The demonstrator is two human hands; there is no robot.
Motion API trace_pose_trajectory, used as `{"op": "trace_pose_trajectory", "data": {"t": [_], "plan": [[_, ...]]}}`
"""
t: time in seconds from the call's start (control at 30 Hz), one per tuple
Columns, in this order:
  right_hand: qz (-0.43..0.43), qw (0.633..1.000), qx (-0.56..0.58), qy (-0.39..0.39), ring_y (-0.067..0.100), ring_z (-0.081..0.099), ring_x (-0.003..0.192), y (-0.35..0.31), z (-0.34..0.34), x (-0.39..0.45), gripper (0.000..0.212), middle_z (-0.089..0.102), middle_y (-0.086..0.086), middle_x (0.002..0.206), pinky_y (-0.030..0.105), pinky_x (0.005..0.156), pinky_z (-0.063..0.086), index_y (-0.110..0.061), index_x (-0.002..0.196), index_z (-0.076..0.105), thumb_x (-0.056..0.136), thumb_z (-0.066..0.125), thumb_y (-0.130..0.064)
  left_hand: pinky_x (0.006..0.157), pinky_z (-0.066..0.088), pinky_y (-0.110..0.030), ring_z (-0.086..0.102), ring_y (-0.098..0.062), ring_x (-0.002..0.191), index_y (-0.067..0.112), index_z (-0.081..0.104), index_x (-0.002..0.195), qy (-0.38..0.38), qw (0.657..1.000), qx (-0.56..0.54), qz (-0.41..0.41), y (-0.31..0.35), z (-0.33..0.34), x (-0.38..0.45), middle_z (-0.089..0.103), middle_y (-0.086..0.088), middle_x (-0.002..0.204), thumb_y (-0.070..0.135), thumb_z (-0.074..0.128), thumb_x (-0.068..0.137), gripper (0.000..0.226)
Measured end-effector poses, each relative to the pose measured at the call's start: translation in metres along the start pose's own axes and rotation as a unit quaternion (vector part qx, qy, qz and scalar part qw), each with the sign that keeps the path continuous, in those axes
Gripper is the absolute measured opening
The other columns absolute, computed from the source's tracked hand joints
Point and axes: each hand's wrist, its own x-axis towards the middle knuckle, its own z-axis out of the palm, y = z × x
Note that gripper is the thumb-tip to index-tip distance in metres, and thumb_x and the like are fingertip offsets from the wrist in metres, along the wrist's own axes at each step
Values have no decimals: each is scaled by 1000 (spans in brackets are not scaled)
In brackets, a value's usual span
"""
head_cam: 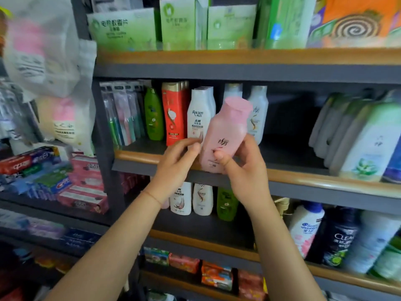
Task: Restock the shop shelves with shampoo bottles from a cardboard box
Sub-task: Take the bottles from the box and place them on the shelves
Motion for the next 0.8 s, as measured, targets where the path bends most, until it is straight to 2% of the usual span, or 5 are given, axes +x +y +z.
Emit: {"op": "trace_pose_trajectory", "data": {"t": [0.1,0.17,0.37,0.53,0.8], "plan": [[-11,999,-37,21,10,64,104,-8,-27,15,33,66,-10,107,50,83,58,-25,116,54,89,71,-17,117,8,-32,44,-7,127,41,63,114,-28,971,229,56,-23,16,14,57,24,121,69,31,85,51],[-29,996,-74,27,11,64,105,-13,-43,25,35,65,-8,109,45,86,57,-22,119,52,89,70,-16,117,2,-31,42,-8,123,43,61,110,-26,953,291,79,-32,21,16,55,26,114,72,33,83,49],[63,981,-181,-9,20,65,99,-10,-86,69,31,67,1,105,46,83,58,-19,109,55,85,75,-16,118,5,-36,42,-7,112,41,53,89,2,955,281,91,-34,26,16,56,25,101,78,41,77,40],[189,970,-150,-31,28,70,96,12,-95,100,35,69,11,106,43,74,62,-9,111,59,82,77,-8,117,7,-38,43,-12,101,30,54,79,40,951,299,64,-29,36,20,54,18,87,81,42,73,53],[201,952,-228,21,30,64,104,37,-96,135,40,62,8,110,48,81,60,-15,114,49,82,73,-8,119,5,-40,43,-12,103,28,50,79,50,948,307,71,-33,39,18,54,14,90,83,38,73,56]]}}
